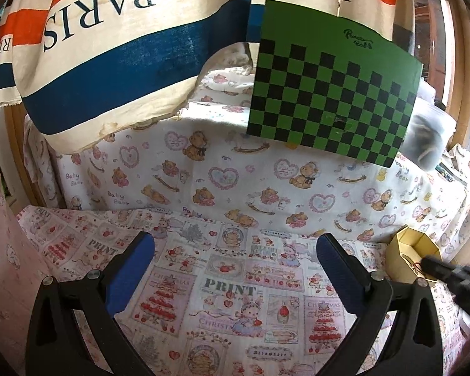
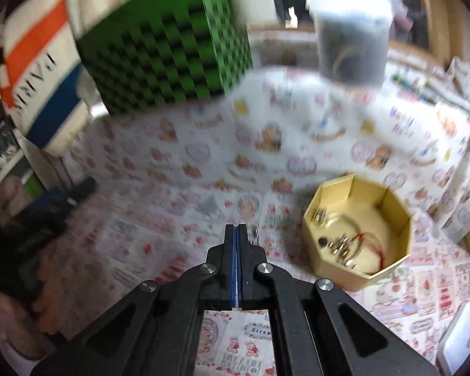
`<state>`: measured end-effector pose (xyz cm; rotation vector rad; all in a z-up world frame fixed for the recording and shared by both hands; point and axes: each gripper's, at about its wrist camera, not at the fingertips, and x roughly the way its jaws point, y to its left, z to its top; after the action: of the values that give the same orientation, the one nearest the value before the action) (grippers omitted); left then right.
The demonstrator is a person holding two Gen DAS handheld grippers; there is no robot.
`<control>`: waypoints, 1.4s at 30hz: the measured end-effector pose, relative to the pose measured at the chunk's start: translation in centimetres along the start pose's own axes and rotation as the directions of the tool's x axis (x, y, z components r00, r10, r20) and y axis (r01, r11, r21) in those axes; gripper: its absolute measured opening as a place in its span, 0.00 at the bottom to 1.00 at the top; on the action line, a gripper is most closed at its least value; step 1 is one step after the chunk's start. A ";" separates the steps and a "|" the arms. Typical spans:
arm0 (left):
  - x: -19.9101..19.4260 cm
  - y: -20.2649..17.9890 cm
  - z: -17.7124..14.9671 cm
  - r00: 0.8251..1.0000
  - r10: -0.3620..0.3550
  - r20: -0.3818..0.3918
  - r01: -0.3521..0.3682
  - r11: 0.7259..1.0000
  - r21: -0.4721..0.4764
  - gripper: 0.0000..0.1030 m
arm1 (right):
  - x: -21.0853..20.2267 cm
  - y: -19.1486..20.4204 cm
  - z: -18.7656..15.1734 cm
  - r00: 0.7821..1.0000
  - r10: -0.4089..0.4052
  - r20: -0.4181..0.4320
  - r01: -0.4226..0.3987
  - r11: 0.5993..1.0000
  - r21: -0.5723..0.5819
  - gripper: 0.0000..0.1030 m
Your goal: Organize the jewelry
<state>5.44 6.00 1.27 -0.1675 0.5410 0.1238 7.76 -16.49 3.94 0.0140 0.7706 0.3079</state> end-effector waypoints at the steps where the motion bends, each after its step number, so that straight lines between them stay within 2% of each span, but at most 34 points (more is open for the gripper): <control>1: 0.0 -0.1 0.0 1.000 0.004 0.002 -0.004 1.000 0.004 0.99 | -0.1 0.0 0.2 1.000 -0.002 0.003 0.002 1.000 -0.011 0.01; 3: 0.0 -0.3 -0.1 1.000 0.011 0.008 -0.012 1.000 0.014 0.99 | 0.1 -0.3 0.2 1.000 0.002 -0.013 -0.002 1.000 -0.007 0.01; 7: 0.0 -0.5 -0.2 1.000 0.017 0.009 -0.017 0.999 0.028 0.99 | 3.9 -0.7 -0.7 0.994 -0.002 -0.113 0.005 1.000 0.027 0.03; 9: 0.0 -0.5 -0.3 1.000 0.016 0.008 -0.016 0.999 0.028 0.99 | 5.4 -1.0 -0.9 0.989 -0.025 -0.144 0.032 0.999 0.044 0.15; 10: 0.1 -0.5 -0.3 1.000 0.015 0.007 -0.015 1.000 0.026 0.99 | 6.1 -1.1 -0.8 0.987 -0.024 -0.158 0.033 0.998 0.054 0.16; 14: 0.3 -0.4 -0.3 1.000 0.003 -0.004 -0.003 1.000 0.015 0.99 | 8.3 -1.4 -0.3 0.980 -0.048 -0.191 0.063 0.995 0.078 0.16; 18: 0.4 0.1 -0.1 0.999 0.034 0.017 -0.035 0.999 0.013 0.99 | 10.0 -1.0 -0.2 0.971 -0.082 -0.223 0.093 0.995 0.041 0.16; 22: 1.1 1.2 0.1 0.999 0.035 -0.012 -0.035 0.999 -0.033 0.99 | 11.4 -0.6 -0.6 0.963 -0.112 -0.247 0.118 0.993 0.010 0.16; 26: 1.4 1.7 0.1 0.999 -0.008 -0.043 0.005 0.997 -0.072 0.99 | 11.8 0.6 -0.9 0.959 -0.149 -0.241 0.137 0.988 -0.067 0.16; 28: 1.7 2.0 0.0 0.998 -0.006 -0.056 0.002 0.996 -0.085 0.99 | 11.9 1.4 -1.2 0.959 -0.166 -0.230 0.142 0.983 -0.115 0.11; 29: 1.8 2.1 -0.1 0.998 -0.006 -0.062 0.001 0.996 -0.089 0.99 | 11.8 1.5 -1.3 0.959 -0.162 -0.233 0.139 0.984 -0.113 0.04; 32: 1.9 2.2 -0.2 0.998 0.011 -0.064 -0.017 0.996 -0.089 0.99 | 11.0 1.2 -1.6 0.967 -0.125 -0.222 0.111 0.991 -0.077 0.04; 38: 1.0 1.0 -0.2 1.000 0.023 -0.021 -0.023 0.999 -0.028 0.99 | 5.1 1.6 -1.9 0.994 -0.063 -0.088 0.058 0.996 -0.062 0.04; 42: 0.6 -0.6 -0.4 1.000 0.013 -0.005 -0.013 0.999 0.031 0.99 | 0.8 1.3 -1.1 1.000 -0.012 0.010 0.012 1.000 -0.023 0.04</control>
<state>5.83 5.41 0.70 -0.1338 0.5495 0.1277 7.18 -15.17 2.77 -0.0113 0.7575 0.3051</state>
